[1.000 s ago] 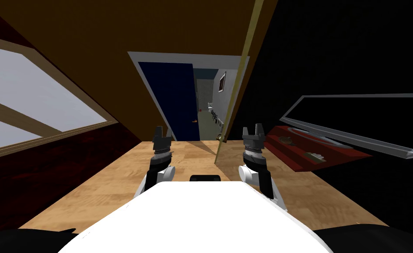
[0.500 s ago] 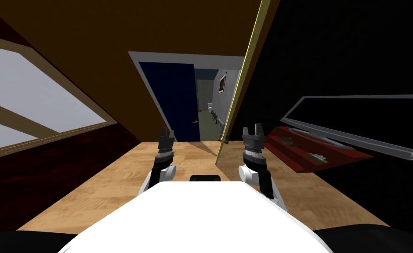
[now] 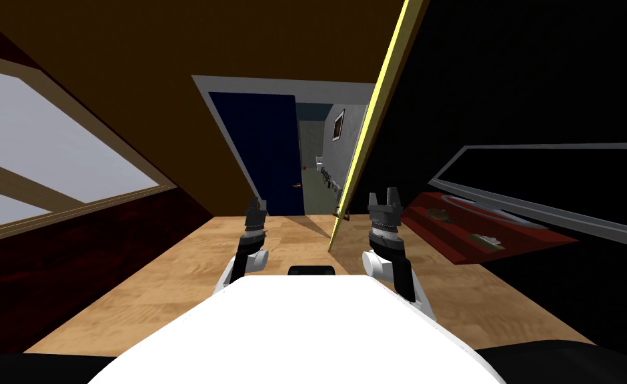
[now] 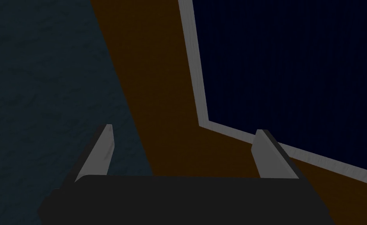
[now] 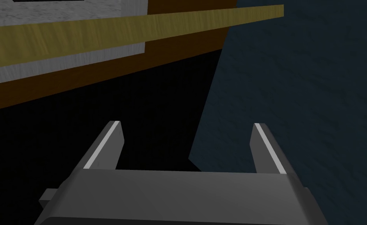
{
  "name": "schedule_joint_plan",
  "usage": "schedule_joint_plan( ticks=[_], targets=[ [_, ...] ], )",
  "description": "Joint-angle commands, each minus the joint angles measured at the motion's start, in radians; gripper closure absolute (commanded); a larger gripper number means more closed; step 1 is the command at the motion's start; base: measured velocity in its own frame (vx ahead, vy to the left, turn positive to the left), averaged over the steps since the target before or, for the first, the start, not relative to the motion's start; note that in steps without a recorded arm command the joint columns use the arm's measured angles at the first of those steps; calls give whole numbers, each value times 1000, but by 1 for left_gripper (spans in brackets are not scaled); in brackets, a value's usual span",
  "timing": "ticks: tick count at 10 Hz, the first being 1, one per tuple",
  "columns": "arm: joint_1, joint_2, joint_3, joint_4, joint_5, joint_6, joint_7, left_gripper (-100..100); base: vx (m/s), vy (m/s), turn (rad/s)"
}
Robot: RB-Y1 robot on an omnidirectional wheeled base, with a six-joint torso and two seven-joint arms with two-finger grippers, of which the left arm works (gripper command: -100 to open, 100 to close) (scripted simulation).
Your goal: Pull the door open
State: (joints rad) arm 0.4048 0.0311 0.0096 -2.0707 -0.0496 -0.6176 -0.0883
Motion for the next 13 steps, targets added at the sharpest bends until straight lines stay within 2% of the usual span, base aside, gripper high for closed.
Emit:
schedule_joint_plan(
  ticks=[1,8,13],
  targets=[
    [-12,4,2,30,1,-2,-3,-100,64,37,-1],
    [-84,29,34,208,16,-27,-10,-100,72,43,-4],
    [-144,42,60,353,28,-49,-15,-100,86,39,-7]
  ],
)
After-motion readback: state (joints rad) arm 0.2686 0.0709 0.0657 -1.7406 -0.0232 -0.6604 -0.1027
